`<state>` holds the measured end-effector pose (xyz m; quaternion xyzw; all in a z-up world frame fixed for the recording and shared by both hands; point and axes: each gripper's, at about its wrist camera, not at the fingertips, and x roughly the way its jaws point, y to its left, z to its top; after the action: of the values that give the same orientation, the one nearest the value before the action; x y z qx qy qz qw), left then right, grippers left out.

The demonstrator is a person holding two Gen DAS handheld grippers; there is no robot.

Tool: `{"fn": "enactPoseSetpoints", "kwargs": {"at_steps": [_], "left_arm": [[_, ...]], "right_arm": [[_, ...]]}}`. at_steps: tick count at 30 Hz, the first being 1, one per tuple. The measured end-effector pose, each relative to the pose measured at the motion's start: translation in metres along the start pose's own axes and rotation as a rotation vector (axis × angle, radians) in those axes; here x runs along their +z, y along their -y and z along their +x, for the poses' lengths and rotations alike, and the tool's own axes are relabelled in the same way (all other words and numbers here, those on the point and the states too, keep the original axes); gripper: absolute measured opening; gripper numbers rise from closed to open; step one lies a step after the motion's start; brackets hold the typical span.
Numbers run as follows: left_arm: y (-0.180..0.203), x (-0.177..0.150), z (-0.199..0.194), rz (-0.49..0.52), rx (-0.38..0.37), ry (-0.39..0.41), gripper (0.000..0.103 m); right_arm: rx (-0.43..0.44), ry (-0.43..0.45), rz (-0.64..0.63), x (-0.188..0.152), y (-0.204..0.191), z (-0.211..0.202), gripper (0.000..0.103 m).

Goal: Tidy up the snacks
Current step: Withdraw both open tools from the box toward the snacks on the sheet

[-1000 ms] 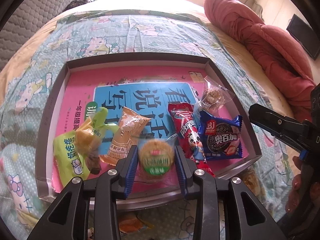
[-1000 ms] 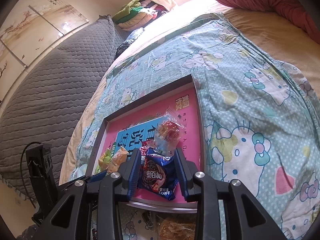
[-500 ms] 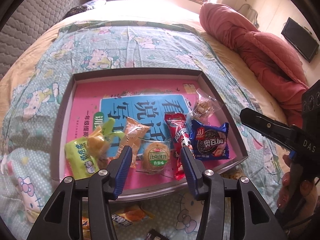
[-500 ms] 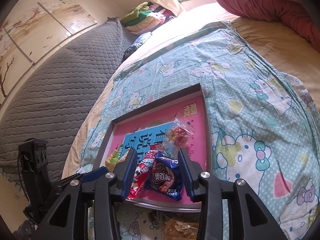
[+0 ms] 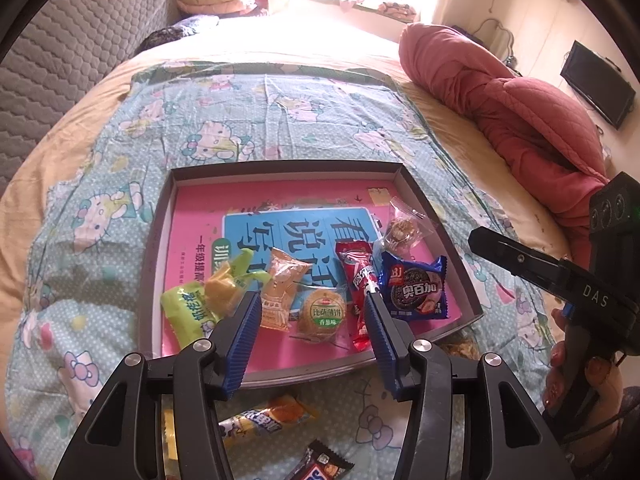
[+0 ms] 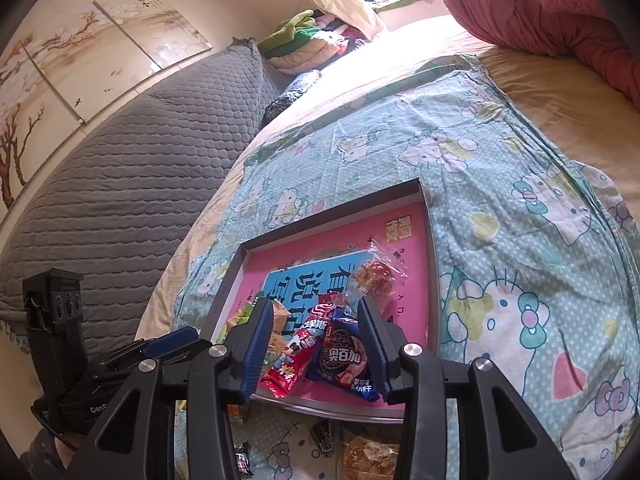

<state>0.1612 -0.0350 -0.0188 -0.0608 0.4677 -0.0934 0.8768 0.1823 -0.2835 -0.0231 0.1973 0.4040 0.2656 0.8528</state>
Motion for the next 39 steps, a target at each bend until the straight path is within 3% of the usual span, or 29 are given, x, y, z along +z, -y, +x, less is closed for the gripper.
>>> {"fn": "enactPoseSetpoints", "kwargs": {"at_steps": [4,7,27,39], "left_arm": [[-0.001,-0.004,-0.007,0.003,0.014,0.008,0.055],[-0.002,-0.006,-0.012,0.002,0.021,0.014,0.068],[-0.013,-0.022,-0.034,0.007,0.046,0.013,0.069],[-0.012,-0.038,-0.042,0.026,0.041,-0.001,0.069]], "right_arm": [[0.01,0.006,-0.018,-0.001,-0.004,-0.002,0.048],[0.018,0.01,-0.031,-0.001,-0.007,-0.003,0.048],[0.062,0.007,-0.081,-0.014,-0.022,-0.018,0.05],[0.041,-0.006,-0.062,-0.032,-0.022,-0.031,0.07]]}}
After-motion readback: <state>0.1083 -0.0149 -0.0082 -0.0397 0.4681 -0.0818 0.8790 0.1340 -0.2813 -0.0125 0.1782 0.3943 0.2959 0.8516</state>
